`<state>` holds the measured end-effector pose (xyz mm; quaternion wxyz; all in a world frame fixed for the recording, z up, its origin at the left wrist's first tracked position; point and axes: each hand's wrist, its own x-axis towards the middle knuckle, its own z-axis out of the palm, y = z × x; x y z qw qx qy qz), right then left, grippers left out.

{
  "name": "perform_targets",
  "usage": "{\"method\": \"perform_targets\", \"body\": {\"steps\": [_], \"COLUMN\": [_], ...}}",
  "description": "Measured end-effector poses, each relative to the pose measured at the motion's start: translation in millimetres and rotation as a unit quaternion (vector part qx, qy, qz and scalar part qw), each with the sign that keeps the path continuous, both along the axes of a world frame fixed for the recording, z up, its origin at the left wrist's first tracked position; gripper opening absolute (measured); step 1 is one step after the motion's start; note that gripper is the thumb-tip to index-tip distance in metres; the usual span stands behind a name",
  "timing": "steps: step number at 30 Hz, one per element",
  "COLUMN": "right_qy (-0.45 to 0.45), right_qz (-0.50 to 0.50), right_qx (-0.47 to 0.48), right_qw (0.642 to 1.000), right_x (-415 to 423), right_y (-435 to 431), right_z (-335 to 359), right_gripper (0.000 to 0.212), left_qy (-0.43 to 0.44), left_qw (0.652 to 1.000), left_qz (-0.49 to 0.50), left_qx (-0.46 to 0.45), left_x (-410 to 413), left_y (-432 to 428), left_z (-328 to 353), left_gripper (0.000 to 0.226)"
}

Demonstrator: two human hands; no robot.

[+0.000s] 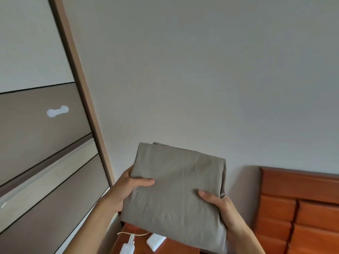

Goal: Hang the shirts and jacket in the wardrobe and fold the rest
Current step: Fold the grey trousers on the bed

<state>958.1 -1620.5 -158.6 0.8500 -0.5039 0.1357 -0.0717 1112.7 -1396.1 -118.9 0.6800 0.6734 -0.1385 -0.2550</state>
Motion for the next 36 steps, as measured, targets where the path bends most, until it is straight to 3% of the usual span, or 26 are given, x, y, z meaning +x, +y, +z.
{"method": "perform_targets", "body": {"steps": [7, 14, 19, 24, 27, 30, 32, 34, 36], "right_qy": [-0.031, -0.036, -0.041, -0.034, -0.035, -0.032, -0.033, -0.032, -0.023], "right_qz": [0.064, 0.086, 0.075, 0.054, 0.043, 0.021, 0.015, 0.011, 0.008], "right_qx": [-0.011, -0.033, -0.061, -0.066, -0.057, -0.056, -0.061, -0.065, -0.067], "right_qw": [0.997, 0.995, 0.994, 0.996, 0.997, 0.998, 0.997, 0.997, 0.997], "right_x": [106, 188, 237, 294, 330, 367, 390, 410, 427], "right_y": [106, 151, 148, 136, 127, 115, 108, 104, 101], "right_z": [23, 45, 54, 45, 38, 35, 32, 27, 22], "right_gripper": [0.040, 0.039, 0.036, 0.036, 0.033, 0.030, 0.031, 0.030, 0.031], "left_qy": [0.011, -0.011, -0.084, -0.209, -0.292, -0.377, -0.489, -0.607, -0.626], "left_qw": [0.998, 0.991, 0.976, 0.935, 0.887, 0.798, 0.718, 0.596, 0.483], "left_qz": [0.065, 0.123, 0.194, 0.283, 0.317, 0.337, 0.320, 0.250, 0.156], "left_qx": [-0.018, -0.043, -0.049, 0.049, 0.164, 0.327, 0.379, 0.463, 0.592], "left_x": [65, 127, 169, 223, 261, 313, 353, 403, 445], "left_y": [124, 175, 167, 144, 129, 121, 120, 126, 130], "left_z": [16, 30, 21, 4, -1, 1, 6, 8, 15], "left_gripper": [0.049, 0.044, 0.034, 0.015, 0.028, 0.042, 0.039, 0.028, 0.022]}}
